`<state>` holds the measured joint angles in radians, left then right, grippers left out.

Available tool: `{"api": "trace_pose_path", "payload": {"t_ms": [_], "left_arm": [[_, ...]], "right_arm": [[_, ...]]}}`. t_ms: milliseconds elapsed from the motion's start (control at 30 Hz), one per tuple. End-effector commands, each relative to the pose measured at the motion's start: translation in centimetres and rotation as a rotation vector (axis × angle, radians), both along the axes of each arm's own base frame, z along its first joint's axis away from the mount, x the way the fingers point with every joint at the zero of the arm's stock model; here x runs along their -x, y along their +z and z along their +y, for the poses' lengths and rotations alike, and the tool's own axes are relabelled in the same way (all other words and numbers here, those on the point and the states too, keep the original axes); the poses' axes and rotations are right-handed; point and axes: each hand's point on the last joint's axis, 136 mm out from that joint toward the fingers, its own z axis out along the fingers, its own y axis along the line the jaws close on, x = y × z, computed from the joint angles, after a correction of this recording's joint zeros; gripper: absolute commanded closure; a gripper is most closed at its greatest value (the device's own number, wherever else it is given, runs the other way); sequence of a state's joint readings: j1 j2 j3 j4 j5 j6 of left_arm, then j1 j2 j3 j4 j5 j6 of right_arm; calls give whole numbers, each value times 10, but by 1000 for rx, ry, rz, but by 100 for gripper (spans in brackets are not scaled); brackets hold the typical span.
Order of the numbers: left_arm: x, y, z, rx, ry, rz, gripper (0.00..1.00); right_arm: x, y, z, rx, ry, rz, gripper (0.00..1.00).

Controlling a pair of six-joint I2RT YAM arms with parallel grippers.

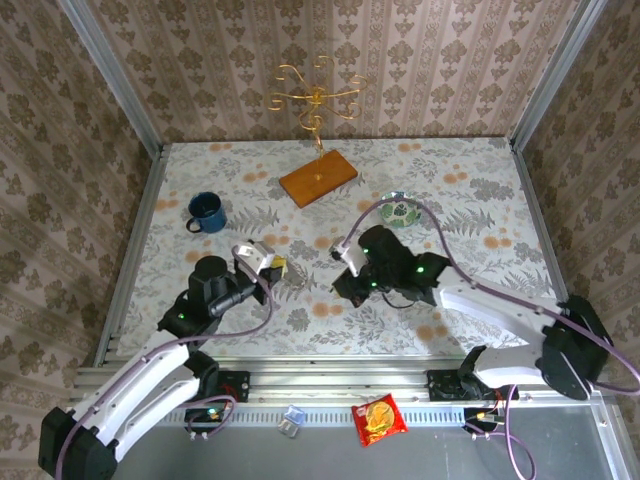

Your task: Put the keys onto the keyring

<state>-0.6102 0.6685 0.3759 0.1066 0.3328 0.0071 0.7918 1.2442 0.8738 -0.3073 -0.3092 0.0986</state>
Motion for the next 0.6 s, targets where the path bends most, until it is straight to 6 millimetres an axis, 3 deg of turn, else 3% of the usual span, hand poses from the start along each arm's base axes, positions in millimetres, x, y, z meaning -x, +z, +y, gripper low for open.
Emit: {"api": "trace_pose_path", "payload": {"t_ms": [0, 133, 233, 567], "left_arm": [[24, 35, -27, 75, -200, -140, 100], [37, 36, -43, 95, -298, -155, 100], [41, 38, -52, 108, -339, -166, 100], [40, 32, -69, 126, -369, -27, 100]], "right_arm": [[17, 12, -13, 5, 119, -63, 100], [24, 39, -14, -38, 201, -168, 100], [19, 53, -15, -30, 210, -245, 100], [2, 67, -17, 29, 283, -562, 100]]}}
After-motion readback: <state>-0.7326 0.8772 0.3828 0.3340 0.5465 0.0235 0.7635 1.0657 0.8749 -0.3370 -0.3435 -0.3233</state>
